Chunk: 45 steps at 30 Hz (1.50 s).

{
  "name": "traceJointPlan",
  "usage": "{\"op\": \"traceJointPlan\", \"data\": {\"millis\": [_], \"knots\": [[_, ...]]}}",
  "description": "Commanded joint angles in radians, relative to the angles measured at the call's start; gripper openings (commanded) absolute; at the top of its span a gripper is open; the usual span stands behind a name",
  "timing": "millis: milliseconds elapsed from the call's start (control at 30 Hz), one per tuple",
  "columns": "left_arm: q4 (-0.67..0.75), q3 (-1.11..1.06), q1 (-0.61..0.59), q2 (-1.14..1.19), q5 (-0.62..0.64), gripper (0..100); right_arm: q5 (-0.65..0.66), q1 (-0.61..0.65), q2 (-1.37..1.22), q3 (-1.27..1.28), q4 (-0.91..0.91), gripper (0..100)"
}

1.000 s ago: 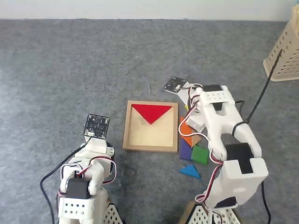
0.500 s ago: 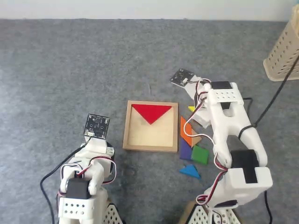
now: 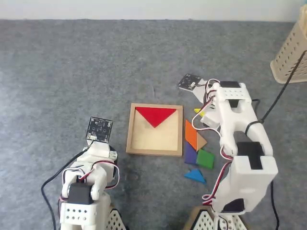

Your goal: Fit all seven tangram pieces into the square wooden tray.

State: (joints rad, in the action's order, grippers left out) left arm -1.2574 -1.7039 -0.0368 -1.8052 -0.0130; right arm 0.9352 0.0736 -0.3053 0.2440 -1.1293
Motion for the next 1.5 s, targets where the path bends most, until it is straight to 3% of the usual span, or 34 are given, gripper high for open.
{"op": "traceJointPlan", "data": {"millis": [0, 267, 433, 600, 867, 967, 1100, 1267, 1467], "knots": [[-0.006, 0.019, -0.005, -0.021, 0.006, 1, 0.014, -0.028, -0.028, -0.029, -0.013, 28.0], [-0.006, 0.019, -0.005, -0.021, 0.006, 1, 0.015, -0.022, -0.056, -0.029, -0.041, 27.3], [-0.006, 0.019, -0.005, -0.021, 0.006, 1, 0.014, -0.022, -0.058, -0.029, -0.056, 19.2], [-0.006, 0.019, -0.005, -0.021, 0.006, 1, 0.003, -0.022, -0.058, -0.029, -0.074, 18.1], [-0.006, 0.019, -0.005, -0.021, 0.006, 1, -0.324, 0.024, -0.045, -0.031, -0.142, 15.8], [-0.006, 0.019, -0.005, -0.021, 0.006, 1, -0.385, 0.025, 0.004, -0.054, -0.165, 15.9], [-0.006, 0.019, -0.005, -0.021, 0.006, 1, -0.367, 0.028, 0.128, -0.051, -0.183, 18.9], [-0.006, 0.019, -0.005, -0.021, 0.006, 1, -0.201, 0.099, 0.278, 0.091, -0.154, 26.4], [-0.006, 0.019, -0.005, -0.021, 0.006, 1, -0.189, 0.177, 0.321, 0.245, -0.038, 28.1]]}}
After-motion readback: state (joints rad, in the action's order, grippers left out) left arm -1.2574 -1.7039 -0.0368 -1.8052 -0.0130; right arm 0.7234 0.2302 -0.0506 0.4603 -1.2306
